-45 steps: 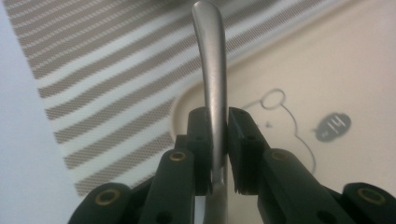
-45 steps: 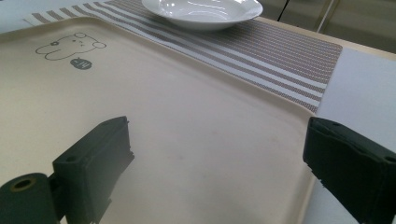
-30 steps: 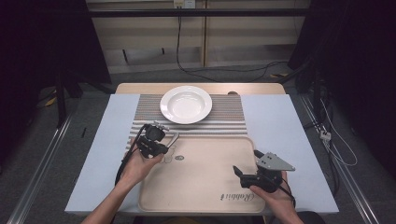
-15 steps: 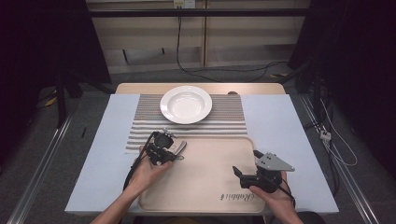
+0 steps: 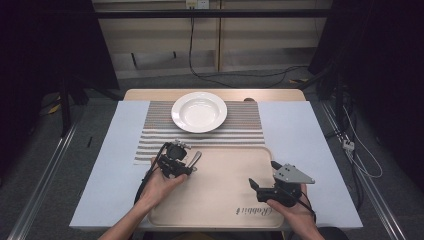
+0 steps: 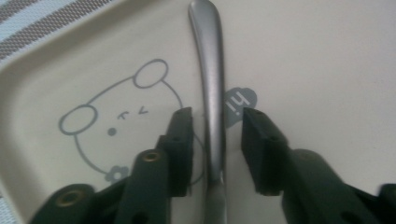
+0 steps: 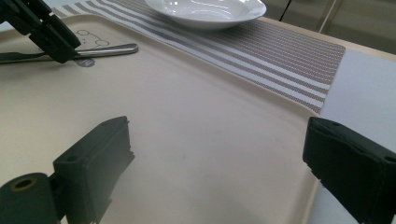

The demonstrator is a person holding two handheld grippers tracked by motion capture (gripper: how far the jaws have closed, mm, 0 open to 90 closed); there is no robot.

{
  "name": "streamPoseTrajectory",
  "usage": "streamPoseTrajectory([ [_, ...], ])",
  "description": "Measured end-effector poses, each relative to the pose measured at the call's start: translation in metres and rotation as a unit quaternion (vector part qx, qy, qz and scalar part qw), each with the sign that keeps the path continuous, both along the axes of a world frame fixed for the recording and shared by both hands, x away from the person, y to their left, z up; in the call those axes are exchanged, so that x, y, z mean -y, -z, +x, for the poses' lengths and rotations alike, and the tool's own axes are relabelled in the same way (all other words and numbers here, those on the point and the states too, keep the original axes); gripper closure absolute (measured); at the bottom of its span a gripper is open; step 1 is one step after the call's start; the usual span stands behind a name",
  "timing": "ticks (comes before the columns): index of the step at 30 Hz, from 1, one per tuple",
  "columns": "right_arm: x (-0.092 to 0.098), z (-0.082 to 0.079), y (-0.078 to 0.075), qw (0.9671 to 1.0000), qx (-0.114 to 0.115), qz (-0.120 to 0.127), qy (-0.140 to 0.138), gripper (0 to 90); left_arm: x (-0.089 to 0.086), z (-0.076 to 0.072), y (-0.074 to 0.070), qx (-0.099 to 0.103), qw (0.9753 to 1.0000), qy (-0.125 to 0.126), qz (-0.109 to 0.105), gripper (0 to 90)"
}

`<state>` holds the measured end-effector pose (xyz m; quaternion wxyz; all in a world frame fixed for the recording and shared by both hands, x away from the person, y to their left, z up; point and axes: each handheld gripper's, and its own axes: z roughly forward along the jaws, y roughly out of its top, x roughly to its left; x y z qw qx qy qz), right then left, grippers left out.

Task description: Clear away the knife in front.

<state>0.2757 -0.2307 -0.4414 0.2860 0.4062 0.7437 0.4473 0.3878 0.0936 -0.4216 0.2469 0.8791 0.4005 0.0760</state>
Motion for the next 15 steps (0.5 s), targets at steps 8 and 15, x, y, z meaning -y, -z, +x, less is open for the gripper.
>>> streamPoseTrajectory([
  [8, 0.001, -0.002, 0.0, 1.0, 0.001, -0.003, 0.006, 8.2, 0.0, -0.006, -0.01, 0.056, 0.9967, 0.039, -0.045, 56.5],
  [15, 0.002, -0.003, 0.0, 0.9999, 0.002, -0.005, 0.01, 8.2, 0.012, -0.008, -0.003, 0.059, 0.9923, 0.095, -0.053, 69.7],
])
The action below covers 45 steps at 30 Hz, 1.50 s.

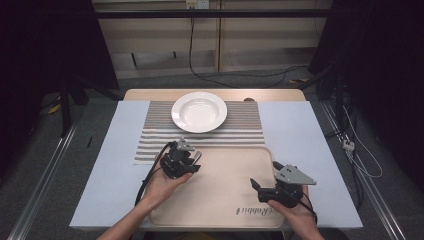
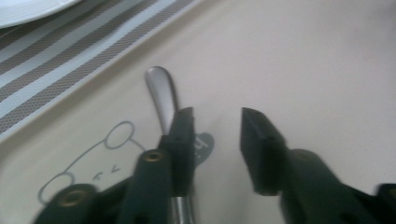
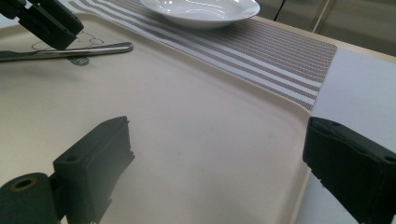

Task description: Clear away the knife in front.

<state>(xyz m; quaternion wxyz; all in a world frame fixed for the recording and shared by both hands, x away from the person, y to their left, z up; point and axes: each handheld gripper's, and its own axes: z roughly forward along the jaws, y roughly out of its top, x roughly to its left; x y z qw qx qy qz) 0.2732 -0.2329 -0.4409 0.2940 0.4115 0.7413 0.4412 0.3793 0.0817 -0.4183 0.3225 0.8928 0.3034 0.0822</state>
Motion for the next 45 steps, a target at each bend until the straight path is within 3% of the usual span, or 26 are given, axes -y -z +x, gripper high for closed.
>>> streamPoseTrajectory([
  [1, 0.0, 0.0, 0.0, 1.0, 0.002, -0.001, 0.0, 8.2, 0.002, 0.0, 0.002, 0.002, 1.0, -0.002, 0.009, 79.5],
  [5, 0.0, 0.0, 0.0, 1.0, 0.001, -0.001, -0.001, 8.2, 0.003, 0.006, 0.011, 0.0, 0.9994, -0.012, 0.032, 90.0],
  [9, 0.0, 0.0, 0.0, 1.0, 0.004, -0.002, -0.003, 8.2, 0.001, 0.006, 0.014, -0.001, 0.9989, -0.011, 0.045, 90.0],
  [14, 0.0, -0.001, -0.001, 1.0, 0.006, -0.003, -0.003, 8.3, -0.002, 0.008, 0.014, -0.003, 0.9989, -0.011, 0.046, 90.0],
  [17, 0.0, -0.001, -0.001, 1.0, 0.006, -0.003, -0.004, 8.3, -0.006, 0.01, 0.014, -0.001, 0.9984, -0.026, 0.05, 90.0],
  [20, 0.001, -0.001, 0.0, 1.0, 0.006, -0.003, -0.003, 8.3, -0.012, 0.013, 0.013, -0.019, 0.9987, -0.021, 0.042, 90.0],
  [45, 0.004, -0.003, 0.001, 1.0, 0.004, -0.004, 0.005, 8.3, -0.038, 0.023, 0.011, -0.05, 0.997, -0.045, 0.038, 90.0],
])
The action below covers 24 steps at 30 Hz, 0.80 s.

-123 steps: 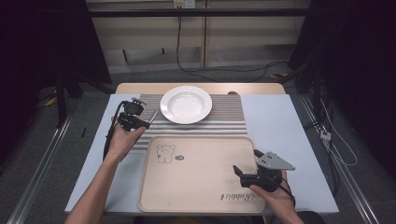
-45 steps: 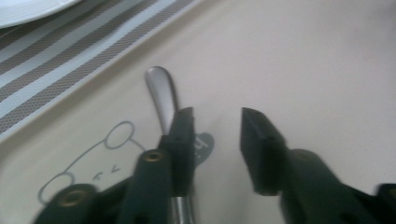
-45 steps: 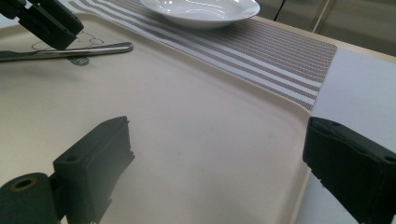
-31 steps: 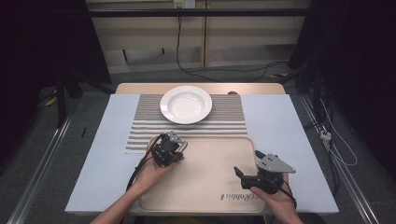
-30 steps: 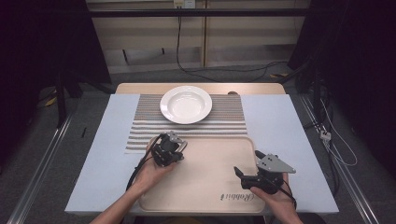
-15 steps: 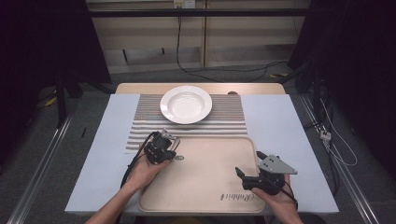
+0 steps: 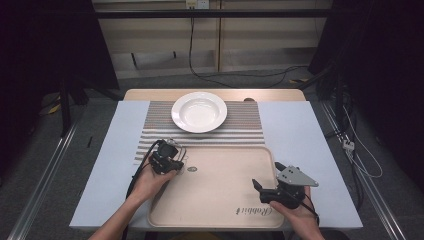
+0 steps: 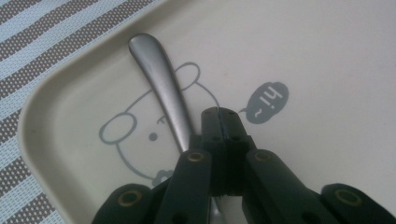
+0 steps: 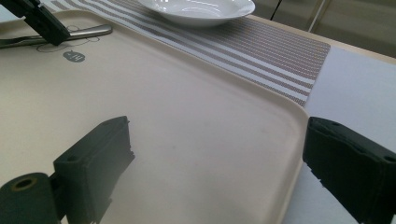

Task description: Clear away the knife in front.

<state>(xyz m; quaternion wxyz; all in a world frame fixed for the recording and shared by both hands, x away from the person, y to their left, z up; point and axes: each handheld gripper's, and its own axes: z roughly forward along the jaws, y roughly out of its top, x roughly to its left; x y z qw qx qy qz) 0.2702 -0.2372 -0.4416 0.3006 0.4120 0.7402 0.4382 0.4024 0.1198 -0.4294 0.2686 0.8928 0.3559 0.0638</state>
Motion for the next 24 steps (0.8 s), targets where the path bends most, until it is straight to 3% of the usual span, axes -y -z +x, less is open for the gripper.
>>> streamPoseTrajectory([
  [8, 0.0, 0.0, 0.0, 1.0, -0.001, -0.001, 0.001, 8.3, -0.004, 0.001, -0.001, 0.005, 0.9999, -0.003, 0.016, 90.0],
  [15, 0.0, 0.001, 0.0, 1.0, -0.001, -0.001, 0.002, 8.3, -0.013, 0.006, -0.001, -0.003, 0.9999, -0.012, 0.011, 90.0],
  [22, -0.002, 0.001, -0.001, 1.0, 0.002, -0.005, -0.001, 8.3, -0.018, 0.005, -0.002, 0.01, 0.9992, -0.026, 0.028, 90.0],
  [24, -0.002, 0.001, -0.001, 1.0, 0.002, -0.004, 0.002, 8.3, -0.02, 0.006, -0.002, 0.008, 0.9993, -0.029, 0.023, 90.0],
])
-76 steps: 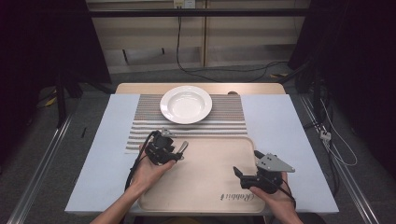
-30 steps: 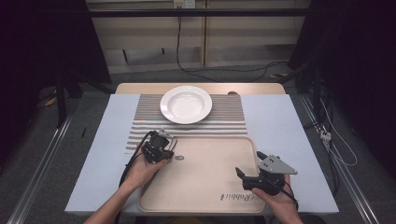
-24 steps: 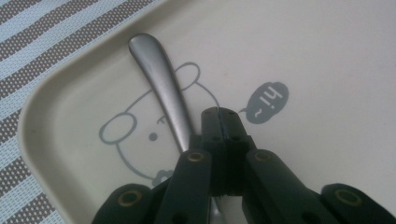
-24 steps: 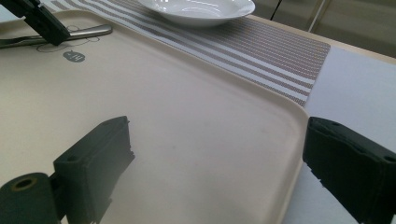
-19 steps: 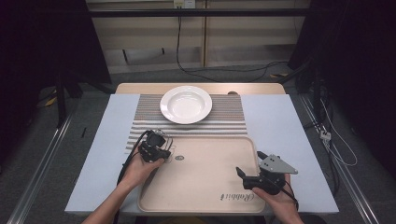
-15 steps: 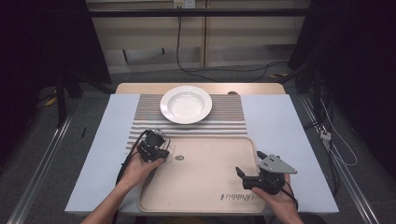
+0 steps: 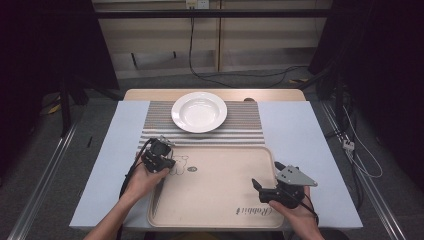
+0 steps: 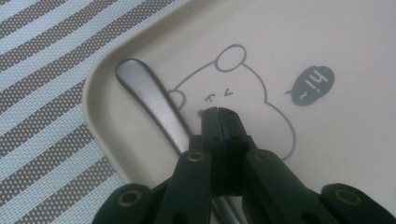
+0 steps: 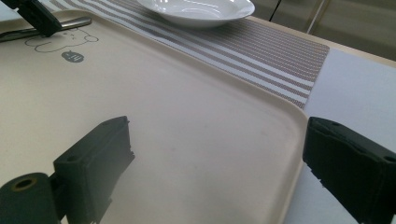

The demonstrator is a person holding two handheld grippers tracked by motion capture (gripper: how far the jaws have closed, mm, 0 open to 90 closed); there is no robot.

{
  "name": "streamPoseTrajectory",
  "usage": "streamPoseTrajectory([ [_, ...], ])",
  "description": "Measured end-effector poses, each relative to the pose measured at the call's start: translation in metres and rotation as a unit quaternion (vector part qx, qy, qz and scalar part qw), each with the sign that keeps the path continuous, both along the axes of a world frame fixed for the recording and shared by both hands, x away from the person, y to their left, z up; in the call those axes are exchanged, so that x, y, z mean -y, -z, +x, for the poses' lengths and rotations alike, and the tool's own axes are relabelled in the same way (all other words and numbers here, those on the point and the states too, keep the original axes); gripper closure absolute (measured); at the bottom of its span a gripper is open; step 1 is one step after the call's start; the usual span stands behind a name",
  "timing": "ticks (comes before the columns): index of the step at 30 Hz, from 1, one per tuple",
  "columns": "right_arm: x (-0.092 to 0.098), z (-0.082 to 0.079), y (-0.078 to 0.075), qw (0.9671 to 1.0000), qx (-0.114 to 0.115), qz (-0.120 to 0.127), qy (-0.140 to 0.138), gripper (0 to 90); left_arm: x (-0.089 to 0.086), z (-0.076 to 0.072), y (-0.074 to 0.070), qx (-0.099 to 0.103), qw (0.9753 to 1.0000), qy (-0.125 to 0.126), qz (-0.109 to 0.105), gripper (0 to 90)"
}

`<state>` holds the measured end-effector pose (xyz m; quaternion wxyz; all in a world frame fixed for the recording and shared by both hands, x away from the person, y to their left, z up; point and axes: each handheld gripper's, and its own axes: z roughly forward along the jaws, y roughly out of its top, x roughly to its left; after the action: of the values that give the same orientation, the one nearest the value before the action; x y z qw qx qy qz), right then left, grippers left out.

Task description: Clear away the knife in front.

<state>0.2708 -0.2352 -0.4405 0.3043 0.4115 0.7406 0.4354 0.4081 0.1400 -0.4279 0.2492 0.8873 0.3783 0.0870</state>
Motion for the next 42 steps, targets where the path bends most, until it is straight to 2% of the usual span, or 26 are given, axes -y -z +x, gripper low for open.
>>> streamPoseTrajectory([
  [10, 0.0, 0.0, 0.0, 1.0, 0.001, -0.001, 0.001, 8.3, -0.003, -0.001, 0.0, 0.005, 1.0, -0.005, 0.004, 90.0],
  [15, 0.0, -0.001, 0.0, 1.0, 0.001, 0.0, 0.001, 8.3, -0.004, 0.001, 0.0, -0.005, 0.9999, -0.003, -0.011, 89.1],
  [17, 0.0, -0.001, 0.0, 1.0, 0.001, 0.0, 0.0, 8.3, -0.005, 0.001, 0.0, -0.004, 0.9999, 0.002, -0.015, 83.3],
  [21, 0.0, 0.0, 0.0, 1.0, -0.001, 0.0, 0.0, 8.3, 0.0, -0.007, -0.007, 0.019, 0.9992, 0.02, -0.029, 73.8],
  [26, -0.001, 0.002, 0.0, 1.0, -0.001, 0.001, -0.001, 8.3, 0.004, -0.013, -0.016, 0.043, 0.9978, 0.022, -0.046, 57.4],
  [30, -0.001, 0.002, 0.0, 1.0, 0.0, 0.001, 0.0, 8.3, 0.006, -0.014, -0.02, 0.057, 0.997, 0.023, -0.048, 44.0],
  [35, -0.001, 0.002, 0.0, 1.0, 0.0, 0.0, 0.0, 8.3, 0.005, -0.015, -0.019, 0.048, 0.9975, 0.021, -0.047, 24.8],
  [38, -0.001, 0.002, 0.0, 1.0, 0.0, 0.0, 0.0, 8.3, 0.004, -0.017, -0.021, 0.056, 0.9964, 0.024, -0.06, 20.3],
  [40, -0.001, 0.002, 0.0, 1.0, 0.0, 0.0, 0.0, 8.3, 0.005, -0.018, -0.023, 0.056, 0.9953, 0.025, -0.075, 14.3],
  [42, -0.001, 0.002, 0.0, 1.0, 0.0, 0.0, 0.0, 8.3, 0.006, -0.02, -0.025, 0.067, 0.9944, 0.031, -0.075, 10.4],
])
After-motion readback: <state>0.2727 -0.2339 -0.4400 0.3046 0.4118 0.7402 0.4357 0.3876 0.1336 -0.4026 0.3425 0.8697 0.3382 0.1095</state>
